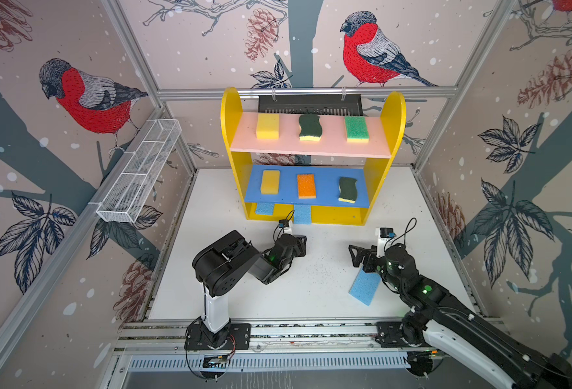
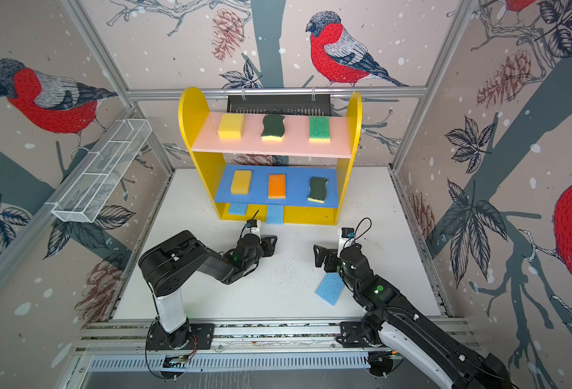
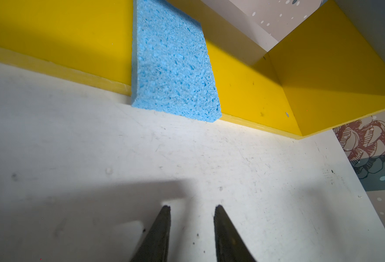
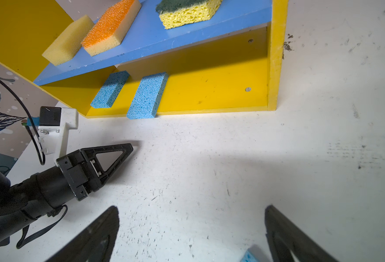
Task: Arrange cleaning sponges on a shelf
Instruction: Move the cleaning sponge to the shelf.
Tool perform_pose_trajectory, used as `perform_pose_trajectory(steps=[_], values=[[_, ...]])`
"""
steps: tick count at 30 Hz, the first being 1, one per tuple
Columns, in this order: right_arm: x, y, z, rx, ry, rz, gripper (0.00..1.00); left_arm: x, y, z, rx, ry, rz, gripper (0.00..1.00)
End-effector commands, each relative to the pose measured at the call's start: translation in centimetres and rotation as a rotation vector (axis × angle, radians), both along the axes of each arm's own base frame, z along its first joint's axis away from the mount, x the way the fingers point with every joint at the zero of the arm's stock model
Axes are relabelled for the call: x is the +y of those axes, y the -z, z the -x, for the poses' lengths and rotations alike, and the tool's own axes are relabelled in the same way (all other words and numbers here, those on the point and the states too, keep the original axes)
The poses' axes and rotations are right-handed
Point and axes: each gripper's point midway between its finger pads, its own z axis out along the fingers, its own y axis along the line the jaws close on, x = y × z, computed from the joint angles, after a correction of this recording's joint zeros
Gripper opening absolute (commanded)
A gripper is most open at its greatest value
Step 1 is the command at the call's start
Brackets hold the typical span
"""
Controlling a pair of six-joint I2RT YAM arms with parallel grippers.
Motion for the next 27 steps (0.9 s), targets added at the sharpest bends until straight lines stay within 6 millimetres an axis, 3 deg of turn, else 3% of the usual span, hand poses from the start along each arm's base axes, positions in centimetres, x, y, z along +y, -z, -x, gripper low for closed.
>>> perform_pose_trajectory(steps=[1, 16, 27], values=[[0.0, -0.4, -0.2, -0.025, 0.0, -0.001, 1.0, 0.3, 0.8, -0.1, 0.005, -0.003, -0.036, 0.27], [0.0, -0.5, -0.3, -0.031, -0.002, 0.0, 0.99, 0.4, 0.1, -1.1, 0.014, -0.02, 0.146, 0.24], [0.1, -0.7, -0.3, -0.028, -0.008, -0.004, 1.0, 0.5, -0.4, -1.6, 0.105, -0.037, 0.4, 0.22]])
